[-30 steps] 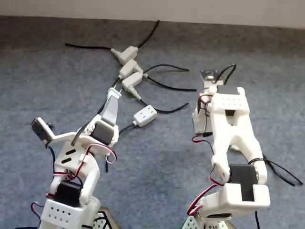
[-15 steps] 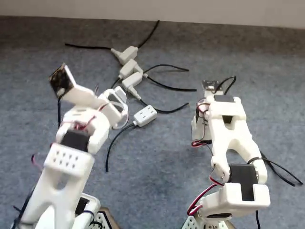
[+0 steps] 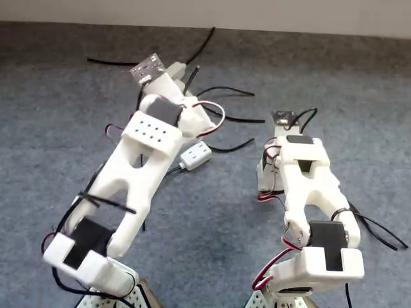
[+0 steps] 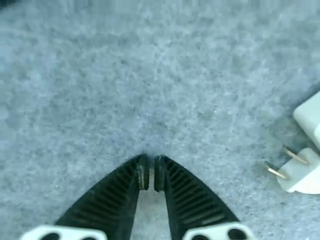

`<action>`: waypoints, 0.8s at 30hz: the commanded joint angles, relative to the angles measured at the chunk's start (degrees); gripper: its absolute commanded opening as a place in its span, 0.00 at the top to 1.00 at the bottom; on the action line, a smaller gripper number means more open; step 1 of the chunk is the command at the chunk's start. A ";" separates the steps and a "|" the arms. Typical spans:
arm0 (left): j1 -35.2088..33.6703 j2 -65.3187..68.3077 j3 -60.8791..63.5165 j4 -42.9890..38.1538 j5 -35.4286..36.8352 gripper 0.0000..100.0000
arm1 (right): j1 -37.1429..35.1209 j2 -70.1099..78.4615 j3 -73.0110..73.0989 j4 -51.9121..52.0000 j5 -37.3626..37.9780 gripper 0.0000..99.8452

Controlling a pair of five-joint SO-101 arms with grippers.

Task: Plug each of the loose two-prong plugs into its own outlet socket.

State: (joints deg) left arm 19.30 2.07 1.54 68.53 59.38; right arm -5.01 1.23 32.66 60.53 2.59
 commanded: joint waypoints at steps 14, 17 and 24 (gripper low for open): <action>2.77 8.31 -5.67 0.53 6.07 0.99 | 0.75 -1.01 -0.57 -0.48 -0.18 0.97; 4.53 8.75 -5.23 0.53 5.80 0.99 | 0.75 -1.01 -0.57 -0.48 -0.18 0.97; 3.82 8.84 -5.14 0.44 5.71 0.99 | 0.75 -1.01 -0.57 -0.48 -0.18 0.97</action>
State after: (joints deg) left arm 23.34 11.12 -1.71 68.97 65.01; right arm -5.01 1.23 32.66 60.35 2.59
